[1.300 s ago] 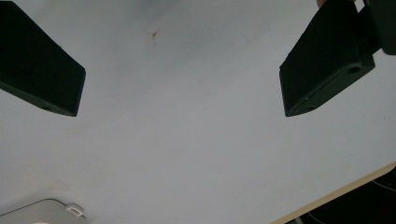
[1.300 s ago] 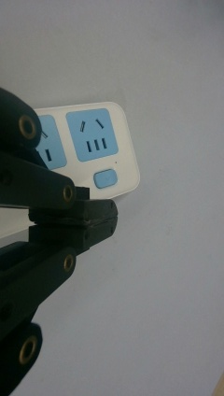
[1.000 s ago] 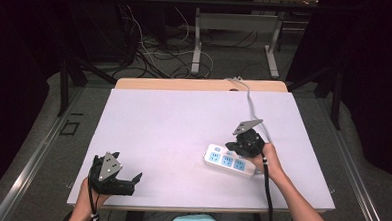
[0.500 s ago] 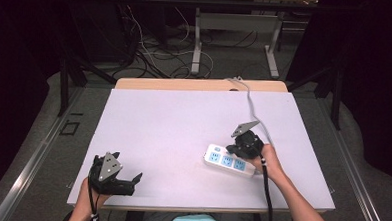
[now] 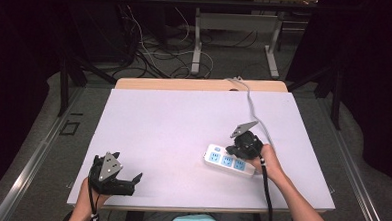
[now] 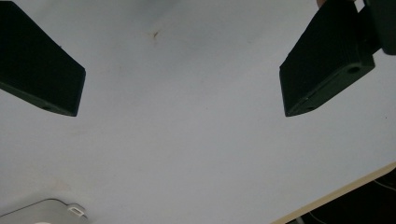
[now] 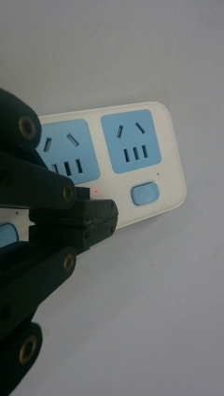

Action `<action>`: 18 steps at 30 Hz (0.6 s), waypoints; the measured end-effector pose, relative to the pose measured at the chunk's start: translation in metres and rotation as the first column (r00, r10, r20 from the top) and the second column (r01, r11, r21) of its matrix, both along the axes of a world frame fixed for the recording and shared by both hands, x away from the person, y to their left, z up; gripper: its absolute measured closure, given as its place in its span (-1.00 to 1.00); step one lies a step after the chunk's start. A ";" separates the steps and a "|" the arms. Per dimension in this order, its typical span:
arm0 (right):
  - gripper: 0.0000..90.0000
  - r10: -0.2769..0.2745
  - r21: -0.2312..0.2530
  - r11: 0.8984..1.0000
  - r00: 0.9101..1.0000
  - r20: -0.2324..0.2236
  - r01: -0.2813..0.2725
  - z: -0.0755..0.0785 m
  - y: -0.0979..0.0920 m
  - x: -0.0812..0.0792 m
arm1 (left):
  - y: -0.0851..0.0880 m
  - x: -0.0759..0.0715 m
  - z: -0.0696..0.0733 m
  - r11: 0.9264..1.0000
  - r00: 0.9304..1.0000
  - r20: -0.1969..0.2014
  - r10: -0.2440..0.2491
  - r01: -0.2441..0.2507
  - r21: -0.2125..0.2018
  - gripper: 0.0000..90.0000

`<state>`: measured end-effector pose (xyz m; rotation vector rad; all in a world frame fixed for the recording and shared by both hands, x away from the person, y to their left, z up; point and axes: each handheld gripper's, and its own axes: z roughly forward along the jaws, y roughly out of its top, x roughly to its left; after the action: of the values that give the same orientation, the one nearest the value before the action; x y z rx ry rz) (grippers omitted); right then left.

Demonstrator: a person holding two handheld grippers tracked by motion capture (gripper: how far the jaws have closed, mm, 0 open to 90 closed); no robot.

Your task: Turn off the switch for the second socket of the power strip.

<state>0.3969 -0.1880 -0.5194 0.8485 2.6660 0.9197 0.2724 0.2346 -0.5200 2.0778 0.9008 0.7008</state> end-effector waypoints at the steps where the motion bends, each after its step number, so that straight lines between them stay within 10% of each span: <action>1: 1.00 -0.003 0.010 1.000 1.000 0.009 0.003 -0.001 0.000 0.000 | 0.000 0.000 0.000 1.000 1.000 0.000 0.000 0.000 0.000 -1.00; 18: 1.00 -0.014 0.024 1.000 1.000 0.024 0.014 -0.003 -0.001 -0.001 | 0.000 0.000 0.000 1.000 1.000 -0.001 -0.001 0.001 0.002 -1.00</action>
<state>0.3957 -0.1888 -0.5225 0.8542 2.6302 0.9537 0.2724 0.2343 -0.5201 2.0807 0.9001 0.7005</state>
